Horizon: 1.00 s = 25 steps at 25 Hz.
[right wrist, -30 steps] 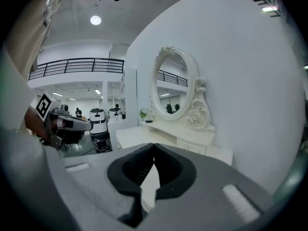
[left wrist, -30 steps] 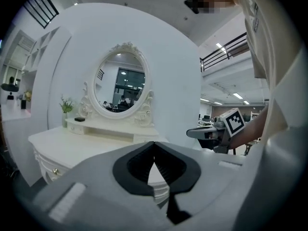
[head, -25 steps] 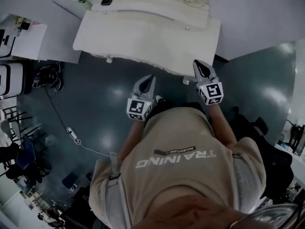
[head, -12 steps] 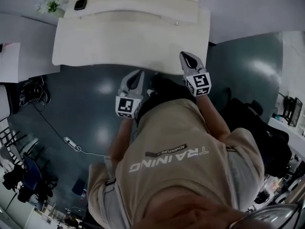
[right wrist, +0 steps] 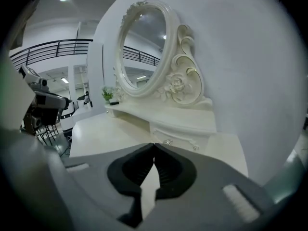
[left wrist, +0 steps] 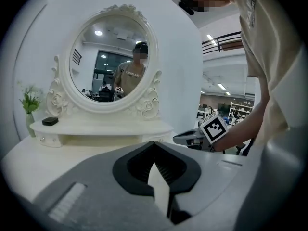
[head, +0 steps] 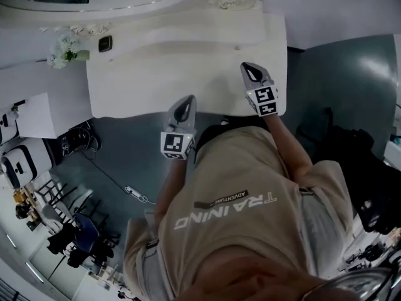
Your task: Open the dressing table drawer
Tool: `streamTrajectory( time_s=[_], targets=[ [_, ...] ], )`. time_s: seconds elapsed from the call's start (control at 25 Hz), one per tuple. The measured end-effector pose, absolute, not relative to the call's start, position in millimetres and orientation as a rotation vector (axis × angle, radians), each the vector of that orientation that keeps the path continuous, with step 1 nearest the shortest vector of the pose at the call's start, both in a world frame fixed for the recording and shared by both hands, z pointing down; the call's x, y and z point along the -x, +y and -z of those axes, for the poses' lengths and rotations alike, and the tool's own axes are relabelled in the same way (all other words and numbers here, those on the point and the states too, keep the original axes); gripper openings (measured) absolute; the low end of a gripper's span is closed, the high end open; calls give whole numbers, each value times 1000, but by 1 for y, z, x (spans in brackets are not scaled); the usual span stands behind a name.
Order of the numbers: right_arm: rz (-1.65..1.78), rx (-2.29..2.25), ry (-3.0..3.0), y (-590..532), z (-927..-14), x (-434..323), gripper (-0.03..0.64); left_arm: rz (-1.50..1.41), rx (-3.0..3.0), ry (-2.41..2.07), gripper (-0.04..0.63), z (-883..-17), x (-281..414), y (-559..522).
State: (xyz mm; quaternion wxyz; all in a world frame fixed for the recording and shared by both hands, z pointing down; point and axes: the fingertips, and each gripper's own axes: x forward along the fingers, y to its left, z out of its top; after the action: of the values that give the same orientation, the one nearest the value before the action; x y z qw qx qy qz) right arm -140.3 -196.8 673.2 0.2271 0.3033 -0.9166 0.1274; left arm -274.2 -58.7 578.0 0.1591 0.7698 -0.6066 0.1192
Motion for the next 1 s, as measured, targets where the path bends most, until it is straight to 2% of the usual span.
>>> streamTrajectory(
  time_s=[0.2, 0.28, 0.32, 0.6, 1.0],
  targets=[
    [-445, -896, -2525, -238, -698, 140, 13, -342, -2232, -1636, 8, -590, 248, -116],
    [-498, -950, -2516, -248, -700, 139, 99, -343, -2250, -1576, 8, -594, 234, -129],
    [-525, -977, -2506, -253, -702, 139, 104, -346, -2258, -1555, 8, -595, 230, -135],
    [-588, -1087, -2420, -271, -716, 149, 106, -361, -2311, -1444, 8, -599, 227, -160],
    [-603, -1273, -2283, -279, -717, 163, 107, -359, -2414, -1309, 8, -597, 259, -163]
  ],
)
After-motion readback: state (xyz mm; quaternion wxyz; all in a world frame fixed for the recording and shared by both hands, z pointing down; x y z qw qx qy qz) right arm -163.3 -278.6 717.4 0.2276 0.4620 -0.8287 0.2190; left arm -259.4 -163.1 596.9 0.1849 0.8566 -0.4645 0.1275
